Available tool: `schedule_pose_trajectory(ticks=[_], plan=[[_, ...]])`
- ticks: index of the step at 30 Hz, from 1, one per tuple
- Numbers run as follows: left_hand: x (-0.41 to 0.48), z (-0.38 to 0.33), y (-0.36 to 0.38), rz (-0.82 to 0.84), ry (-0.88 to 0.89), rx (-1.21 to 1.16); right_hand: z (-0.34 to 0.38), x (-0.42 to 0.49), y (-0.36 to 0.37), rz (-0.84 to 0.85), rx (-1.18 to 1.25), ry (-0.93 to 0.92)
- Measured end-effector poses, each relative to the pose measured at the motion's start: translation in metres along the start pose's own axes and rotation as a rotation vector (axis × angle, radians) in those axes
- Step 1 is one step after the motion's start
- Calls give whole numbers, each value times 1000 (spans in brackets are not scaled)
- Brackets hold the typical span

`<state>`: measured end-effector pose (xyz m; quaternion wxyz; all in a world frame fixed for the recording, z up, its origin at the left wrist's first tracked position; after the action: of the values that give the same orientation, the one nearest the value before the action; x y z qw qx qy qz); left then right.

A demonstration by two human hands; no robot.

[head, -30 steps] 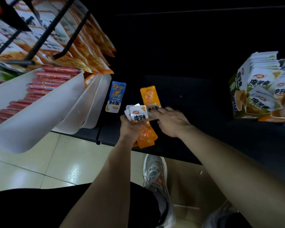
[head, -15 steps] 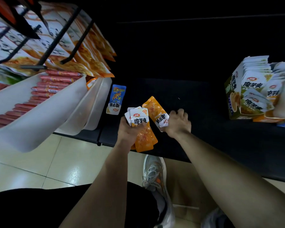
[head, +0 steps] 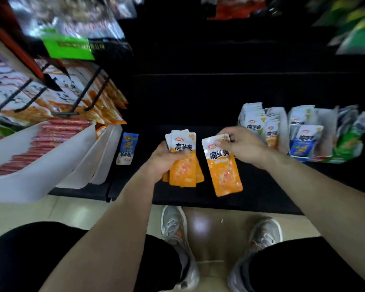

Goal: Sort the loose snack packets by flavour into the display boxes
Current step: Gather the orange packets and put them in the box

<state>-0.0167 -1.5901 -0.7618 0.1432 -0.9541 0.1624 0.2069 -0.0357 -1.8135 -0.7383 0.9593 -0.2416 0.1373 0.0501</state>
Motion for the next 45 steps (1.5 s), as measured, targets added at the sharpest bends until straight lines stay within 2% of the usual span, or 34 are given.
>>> schedule_pose_trajectory(ticks=[3,6,9,12,14,16,19,22,25,27,32,34,38,42,45], plan=[[-37,-51,45,196,35,-34,22,-51,-31,-112,216,32],[-80,-90,82,323,77,-82,34,-102,-63,-269,206,52],[-116,-115,108,374,120,-153,52,-146,-94,-402,119,18],[-128,-126,125,301,167,-174,63,-176,-110,-560,131,-6],[-124,-128,133,202,174,-205,55,-185,-103,-516,371,-5],[-113,-128,138,115,167,-222,40,-187,-88,-355,570,11],[-100,-128,148,61,137,-213,20,-184,-87,-278,569,19],[-91,-130,160,92,93,-247,11,-171,-98,-294,638,40],[-80,-131,170,229,-51,-451,7,-157,-107,-314,701,51],[-73,-132,173,277,-80,-521,4,-150,-112,-318,748,51],[-59,-134,172,176,77,-376,-1,-138,-110,-314,753,21],[-55,-133,169,175,70,-366,-6,-134,-109,-321,761,26],[-50,-132,164,212,-7,-496,-13,-129,-114,-343,741,55],[-46,-131,154,179,98,-308,-19,-128,-123,-391,693,78],[-45,-130,146,113,157,-236,-13,-127,-118,-336,635,55]])
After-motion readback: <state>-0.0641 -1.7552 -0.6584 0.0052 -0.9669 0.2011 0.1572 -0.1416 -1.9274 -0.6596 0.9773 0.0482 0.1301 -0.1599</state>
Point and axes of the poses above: each hand's wrist, its own x-axis towards the middle knuckle, its own y-axis out of the palm, z = x × y, the point moved 6 cm from there along x, towards the middle knuckle, and after that the axes turned 1 degree about x, right-handed, at the moved point
